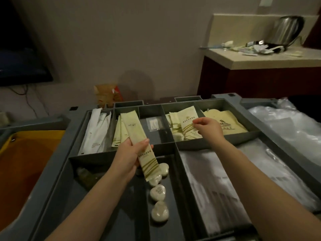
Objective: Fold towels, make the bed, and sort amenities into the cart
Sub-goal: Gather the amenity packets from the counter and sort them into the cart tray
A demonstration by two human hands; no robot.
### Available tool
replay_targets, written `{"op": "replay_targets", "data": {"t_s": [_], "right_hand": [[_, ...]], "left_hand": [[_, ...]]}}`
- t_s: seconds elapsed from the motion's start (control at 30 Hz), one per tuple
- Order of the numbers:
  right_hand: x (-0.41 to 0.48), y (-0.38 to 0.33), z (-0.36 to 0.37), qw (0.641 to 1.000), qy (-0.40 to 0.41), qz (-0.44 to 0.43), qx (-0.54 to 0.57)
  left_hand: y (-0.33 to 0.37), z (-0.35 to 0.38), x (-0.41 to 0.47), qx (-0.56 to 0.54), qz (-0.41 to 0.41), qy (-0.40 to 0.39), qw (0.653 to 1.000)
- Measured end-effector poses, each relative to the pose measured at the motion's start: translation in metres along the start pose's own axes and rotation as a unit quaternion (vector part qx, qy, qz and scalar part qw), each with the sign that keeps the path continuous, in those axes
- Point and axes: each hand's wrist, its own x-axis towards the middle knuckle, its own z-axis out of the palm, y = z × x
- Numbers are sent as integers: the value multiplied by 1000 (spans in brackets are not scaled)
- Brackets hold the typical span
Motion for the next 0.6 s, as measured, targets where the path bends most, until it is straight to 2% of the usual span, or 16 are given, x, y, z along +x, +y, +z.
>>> {"op": "replay_targets", "data": {"t_s": [0.1,0.2,0.3,0.37,0.5,0.6], "right_hand": [[23,11,8,996,-31,-13,-87],[23,16,16,971,-1,-60,-230],[6,12,21,953,4,-118,-278],[-8,2,23,952,-32,-149,-265],[-49,-33,30,961,-52,-234,-136],[-91,-56,42,950,-134,-269,-89]], "left_hand": [[-4,6,-4,0,0,42,999],[-8,7,-11,1,-1,80,997],[-7,7,-14,0,10,113,994],[-7,9,-14,1,20,132,991],[-6,9,-18,-14,14,134,991],[-6,4,-25,-41,0,125,991]]}}
